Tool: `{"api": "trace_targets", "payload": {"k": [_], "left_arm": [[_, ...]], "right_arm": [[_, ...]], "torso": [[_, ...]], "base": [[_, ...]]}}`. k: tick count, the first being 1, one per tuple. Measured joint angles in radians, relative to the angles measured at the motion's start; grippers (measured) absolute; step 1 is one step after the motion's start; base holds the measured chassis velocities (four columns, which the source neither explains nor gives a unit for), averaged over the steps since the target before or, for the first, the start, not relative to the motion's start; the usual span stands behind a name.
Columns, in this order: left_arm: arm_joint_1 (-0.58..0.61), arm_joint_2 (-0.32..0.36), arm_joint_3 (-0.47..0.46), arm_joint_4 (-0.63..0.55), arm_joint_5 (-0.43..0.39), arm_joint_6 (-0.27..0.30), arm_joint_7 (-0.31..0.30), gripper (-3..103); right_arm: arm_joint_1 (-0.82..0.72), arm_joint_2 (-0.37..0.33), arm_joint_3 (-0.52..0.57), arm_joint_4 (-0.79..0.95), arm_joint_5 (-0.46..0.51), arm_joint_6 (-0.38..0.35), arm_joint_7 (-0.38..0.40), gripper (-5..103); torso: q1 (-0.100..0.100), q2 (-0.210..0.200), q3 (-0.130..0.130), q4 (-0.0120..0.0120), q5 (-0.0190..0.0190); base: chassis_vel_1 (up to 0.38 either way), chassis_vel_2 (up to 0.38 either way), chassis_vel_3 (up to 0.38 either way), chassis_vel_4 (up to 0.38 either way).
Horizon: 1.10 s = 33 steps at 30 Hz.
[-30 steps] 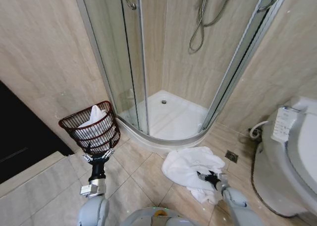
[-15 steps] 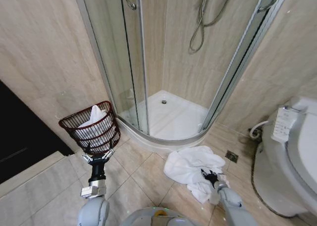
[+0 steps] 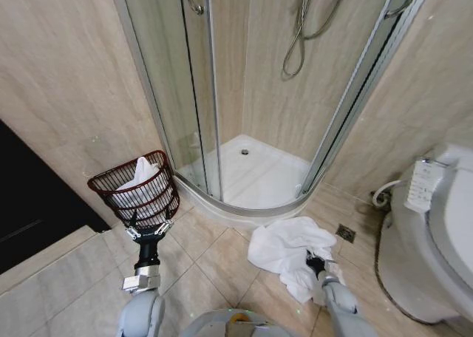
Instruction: Discard the used towel into the hamper.
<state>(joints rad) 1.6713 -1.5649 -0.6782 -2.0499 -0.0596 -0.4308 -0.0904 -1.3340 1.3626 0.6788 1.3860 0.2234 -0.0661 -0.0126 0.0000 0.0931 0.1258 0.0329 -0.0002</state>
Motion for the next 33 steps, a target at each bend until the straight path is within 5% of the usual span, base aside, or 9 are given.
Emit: {"api": "trace_targets", "payload": {"k": [6,19,25,29,33], "left_arm": [[-0.001,0.006,0.004,0.011,-0.005,0.0,0.001,100],[0.009,0.001,0.007,0.002,-0.027,-0.019,0.014,100],[0.014,0.001,0.003,-0.004,-0.036,-0.029,0.015,100],[0.02,0.01,-0.001,-0.005,-0.053,-0.042,0.027,100],[0.024,0.015,-0.003,-0.005,-0.062,-0.049,0.034,100]], "right_arm": [[-0.075,0.049,0.021,0.234,0.112,0.059,0.107,2],[-0.235,0.085,0.099,0.724,0.024,0.128,0.105,2],[-0.231,0.044,0.125,0.958,0.031,0.023,0.11,2],[-0.193,-0.067,0.124,1.097,0.137,-0.107,0.194,2],[-0.195,-0.125,0.145,1.128,0.202,-0.149,0.224,2]], "torso": [[0.0,0.0,0.0,0.0,0.0],[0.0,0.0,0.0,-0.0001,0.0002],[0.0,0.0,0.0,-0.0001,-0.0001],[0.0,0.0,0.0,0.0002,0.0003],[0.0,0.0,0.0,0.0001,-0.0001]], "base": [[0.0,0.0,0.0,0.0],[0.0,0.0,0.0,0.0],[0.0,0.0,0.0,0.0],[0.0,0.0,0.0,0.0],[0.0,0.0,0.0,0.0]]}}
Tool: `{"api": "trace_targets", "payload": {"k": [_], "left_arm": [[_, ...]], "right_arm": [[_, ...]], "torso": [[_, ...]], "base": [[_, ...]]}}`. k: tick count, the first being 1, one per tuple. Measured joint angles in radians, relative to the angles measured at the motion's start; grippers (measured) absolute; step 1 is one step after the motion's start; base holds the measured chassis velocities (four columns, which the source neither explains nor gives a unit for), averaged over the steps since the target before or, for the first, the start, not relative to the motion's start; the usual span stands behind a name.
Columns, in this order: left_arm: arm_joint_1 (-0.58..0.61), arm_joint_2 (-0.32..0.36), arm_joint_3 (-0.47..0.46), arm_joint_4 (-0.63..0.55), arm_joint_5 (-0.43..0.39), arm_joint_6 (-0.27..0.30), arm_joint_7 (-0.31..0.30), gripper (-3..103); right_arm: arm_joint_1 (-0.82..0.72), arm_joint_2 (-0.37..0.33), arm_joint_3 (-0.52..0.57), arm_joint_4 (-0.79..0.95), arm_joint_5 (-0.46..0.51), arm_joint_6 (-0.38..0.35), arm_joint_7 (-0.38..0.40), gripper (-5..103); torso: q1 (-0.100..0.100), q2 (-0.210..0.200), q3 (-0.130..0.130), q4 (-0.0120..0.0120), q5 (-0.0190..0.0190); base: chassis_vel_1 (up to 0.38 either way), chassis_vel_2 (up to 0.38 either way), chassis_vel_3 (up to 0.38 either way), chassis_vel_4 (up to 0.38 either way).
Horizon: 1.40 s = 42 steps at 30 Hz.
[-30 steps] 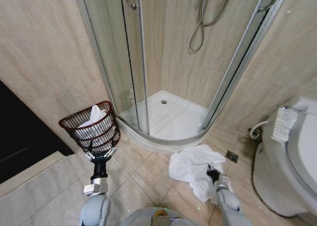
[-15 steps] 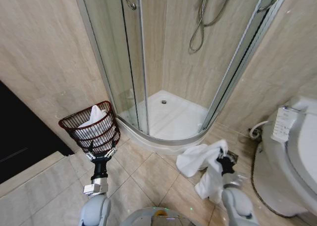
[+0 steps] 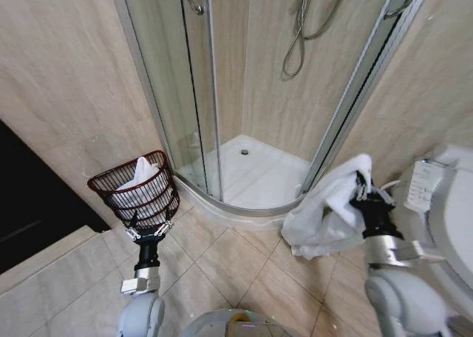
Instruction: Discard the used towel into the hamper.
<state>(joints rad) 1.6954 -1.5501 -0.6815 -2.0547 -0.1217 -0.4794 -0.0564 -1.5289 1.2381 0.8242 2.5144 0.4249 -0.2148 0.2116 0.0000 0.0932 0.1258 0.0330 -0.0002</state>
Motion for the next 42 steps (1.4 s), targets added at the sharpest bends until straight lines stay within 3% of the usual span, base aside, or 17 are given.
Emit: {"api": "trace_targets", "payload": {"k": [3,9,13,19,27,42], "left_arm": [[0.001,0.004,-0.002,0.001,-0.012,-0.003,0.002,100],[-0.008,0.005,-0.002,0.003,-0.015,-0.004,0.004,100],[-0.009,0.003,0.0,0.003,-0.015,-0.003,0.006,100],[-0.013,0.003,0.0,0.014,-0.014,-0.003,0.006,100],[-0.035,-0.004,0.004,0.015,-0.012,0.015,0.013,100],[-0.039,-0.001,0.004,0.023,-0.016,0.034,0.043,100]], "right_arm": [[-0.018,-0.049,0.058,0.002,0.052,-0.023,0.01,2],[-0.03,-0.072,0.087,-0.001,0.081,-0.039,0.017,2],[-0.054,-0.047,0.074,-0.004,0.056,-0.034,0.016,2],[-0.152,0.06,0.021,-0.01,-0.005,-0.002,-0.022,2],[-0.104,-0.001,0.055,-0.012,-0.016,-0.001,-0.007,2],[-0.108,0.038,0.032,-0.013,-0.041,0.016,-0.047,2]], "torso": [[0.0,0.0,0.0,-0.0002,0.0003],[0.0,0.0,0.0,-0.0002,0.0003],[0.0,0.0,0.0,0.0,0.0001],[0.0,0.0,0.0,-0.0005,0.0003],[0.0,0.0,0.0,0.0,0.0003],[0.0,0.0,0.0,-0.0002,0.0002]], "base": [[0.0,0.0,0.0,0.0],[0.0,0.0,0.0,0.0],[0.0,0.0,0.0,0.0],[0.0,0.0,0.0,0.0],[0.0,0.0,0.0,0.0],[0.0,0.0,0.0,0.0]]}}
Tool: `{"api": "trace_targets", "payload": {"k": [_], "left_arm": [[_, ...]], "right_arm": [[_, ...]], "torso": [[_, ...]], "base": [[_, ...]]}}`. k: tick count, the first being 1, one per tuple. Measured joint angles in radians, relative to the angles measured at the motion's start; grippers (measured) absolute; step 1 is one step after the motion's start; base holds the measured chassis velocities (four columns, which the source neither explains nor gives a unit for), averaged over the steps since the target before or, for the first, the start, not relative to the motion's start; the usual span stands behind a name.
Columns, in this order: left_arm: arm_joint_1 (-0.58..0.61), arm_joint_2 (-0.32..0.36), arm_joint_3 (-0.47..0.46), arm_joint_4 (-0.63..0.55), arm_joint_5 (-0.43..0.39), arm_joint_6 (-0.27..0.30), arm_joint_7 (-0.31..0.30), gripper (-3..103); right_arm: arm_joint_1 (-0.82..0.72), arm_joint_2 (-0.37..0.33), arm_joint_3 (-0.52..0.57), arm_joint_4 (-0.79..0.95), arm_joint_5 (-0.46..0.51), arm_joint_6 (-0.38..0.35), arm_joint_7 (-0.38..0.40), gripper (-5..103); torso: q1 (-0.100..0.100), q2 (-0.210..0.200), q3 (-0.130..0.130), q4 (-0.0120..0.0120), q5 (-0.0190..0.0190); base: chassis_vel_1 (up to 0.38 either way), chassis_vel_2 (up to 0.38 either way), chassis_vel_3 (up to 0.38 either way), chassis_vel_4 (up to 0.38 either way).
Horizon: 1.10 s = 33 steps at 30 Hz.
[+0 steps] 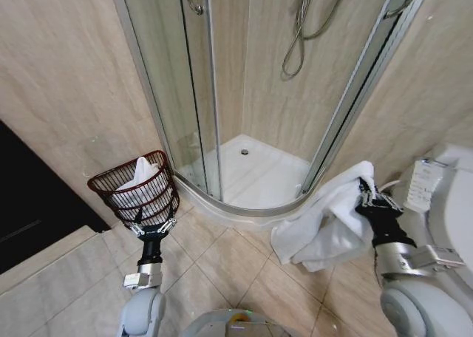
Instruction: Discard the used towel into the hamper.
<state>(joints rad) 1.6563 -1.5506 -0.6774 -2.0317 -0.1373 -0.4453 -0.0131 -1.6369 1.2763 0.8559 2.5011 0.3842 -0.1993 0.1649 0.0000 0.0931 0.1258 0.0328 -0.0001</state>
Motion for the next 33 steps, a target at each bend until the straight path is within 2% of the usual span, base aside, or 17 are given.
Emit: {"api": "trace_targets", "payload": {"k": [17,33], "left_arm": [[0.006,-0.007,0.0,0.003,0.001,-0.015,0.011,100],[0.012,-0.024,0.0,0.006,0.005,-0.041,0.039,100]], "right_arm": [[-0.011,0.017,-0.014,-0.001,-0.047,0.029,-0.018,2],[-0.047,0.035,-0.04,-0.001,-0.112,0.086,-0.097,2]], "torso": [[0.0,0.0,0.0,0.0001,0.0002],[0.0,0.0,0.0,0.0001,0.0001]], "base": [[0.056,0.055,0.063,0.052],[0.123,0.113,0.117,0.114]]}}
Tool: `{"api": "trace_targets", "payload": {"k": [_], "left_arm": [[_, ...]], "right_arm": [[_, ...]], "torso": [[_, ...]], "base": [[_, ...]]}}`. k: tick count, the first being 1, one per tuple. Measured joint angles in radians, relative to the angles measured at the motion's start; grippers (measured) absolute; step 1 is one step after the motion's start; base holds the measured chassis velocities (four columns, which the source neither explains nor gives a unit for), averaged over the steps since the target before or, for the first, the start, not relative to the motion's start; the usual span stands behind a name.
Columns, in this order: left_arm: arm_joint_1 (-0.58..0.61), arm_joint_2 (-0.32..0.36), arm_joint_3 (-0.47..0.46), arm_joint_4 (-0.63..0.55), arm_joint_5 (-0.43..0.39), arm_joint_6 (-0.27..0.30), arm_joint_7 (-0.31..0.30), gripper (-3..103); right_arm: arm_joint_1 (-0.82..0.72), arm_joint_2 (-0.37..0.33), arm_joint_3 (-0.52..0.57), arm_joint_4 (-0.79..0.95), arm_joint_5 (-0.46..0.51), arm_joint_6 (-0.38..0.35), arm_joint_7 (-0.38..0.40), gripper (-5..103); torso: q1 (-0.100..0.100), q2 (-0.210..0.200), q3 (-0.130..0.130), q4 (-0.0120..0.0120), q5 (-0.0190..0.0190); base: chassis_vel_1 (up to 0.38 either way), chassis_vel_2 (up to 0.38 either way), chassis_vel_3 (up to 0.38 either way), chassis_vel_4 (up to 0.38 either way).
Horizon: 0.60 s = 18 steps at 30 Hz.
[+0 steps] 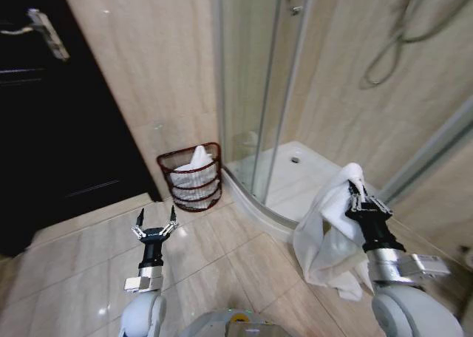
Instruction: Discard the used towel into the hamper.
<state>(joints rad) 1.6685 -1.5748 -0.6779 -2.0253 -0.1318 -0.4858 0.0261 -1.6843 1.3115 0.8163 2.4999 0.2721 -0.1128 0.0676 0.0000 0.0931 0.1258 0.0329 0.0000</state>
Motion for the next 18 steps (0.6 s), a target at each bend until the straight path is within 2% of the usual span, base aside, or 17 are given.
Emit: {"api": "trace_targets", "payload": {"k": [9,14,18], "left_arm": [[0.005,-0.001,-0.003,0.008,0.018,-0.016,0.027,100],[0.013,0.0,-0.008,0.007,0.018,-0.017,0.009,100],[0.015,0.002,-0.01,-0.003,0.017,-0.008,-0.002,100]], "right_arm": [[0.007,-0.001,0.0,0.0,-0.001,0.0,-0.066,2],[0.007,0.005,-0.003,0.0,-0.007,0.008,-0.101,2],[0.014,0.016,-0.015,0.0,-0.02,0.017,-0.117,2]], "torso": [[0.0,0.0,0.0,0.0,0.0],[0.0,0.006,0.005,0.0004,0.0],[0.003,0.022,0.017,-0.0003,0.0001]], "base": [[0.123,0.117,0.134,0.116],[0.091,0.097,0.113,0.097],[0.013,0.007,0.013,0.013]]}}
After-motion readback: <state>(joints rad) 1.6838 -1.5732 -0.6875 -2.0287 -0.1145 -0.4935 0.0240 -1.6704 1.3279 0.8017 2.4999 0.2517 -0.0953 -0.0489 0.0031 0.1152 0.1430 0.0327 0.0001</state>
